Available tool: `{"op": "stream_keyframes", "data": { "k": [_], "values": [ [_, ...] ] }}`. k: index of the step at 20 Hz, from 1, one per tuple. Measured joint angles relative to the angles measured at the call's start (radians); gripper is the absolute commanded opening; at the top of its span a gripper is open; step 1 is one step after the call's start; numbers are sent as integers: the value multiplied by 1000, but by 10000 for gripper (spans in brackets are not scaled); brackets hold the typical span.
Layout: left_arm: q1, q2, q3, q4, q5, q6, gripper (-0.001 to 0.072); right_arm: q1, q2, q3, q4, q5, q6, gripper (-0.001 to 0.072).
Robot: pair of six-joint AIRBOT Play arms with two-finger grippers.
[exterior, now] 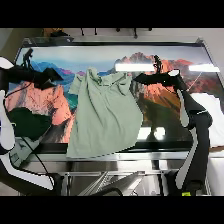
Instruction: Fold the shirts.
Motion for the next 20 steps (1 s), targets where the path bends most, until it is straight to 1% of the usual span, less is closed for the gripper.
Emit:
{"op": "stream_keyframes", "data": {
  "k": [3, 5, 8, 12, 16, 17, 18, 19, 20],
  "values": [
    [15, 107, -278, 39, -38, 2, 691, 22, 0, 0, 0, 9, 3, 525],
    [19, 163, -455, 51, -38, 19, 691, 26, 0, 0, 2, 11, 3, 525],
    [22, 205, -658, 63, -19, 39, 691, 30, 0, 0, 7, 12, 3, 525],
    [23, 224, -826, 74, 14, 51, 690, 31, 0, 0, 8, 18, 3, 525],
    [19, 231, -911, 59, 23, 53, 688, 32, 0, 0, 12, 18, 3, 525],
    [10, 232, -929, 51, 32, 53, 549, 32, 0, 0, 11, 17, 0, 526],
    [-4, 232, -948, 45, 45, 55, 331, 32, 0, 0, 11, 5, -11, 526],
    [-25, 230, -969, 31, 69, 69, 54, 33, 0, 0, 11, -9, -23, 526],
    [-51, 229, -986, 16, 95, 89, 15, 33, 0, 0, 11, -28, -37, 530]
  ]
}}
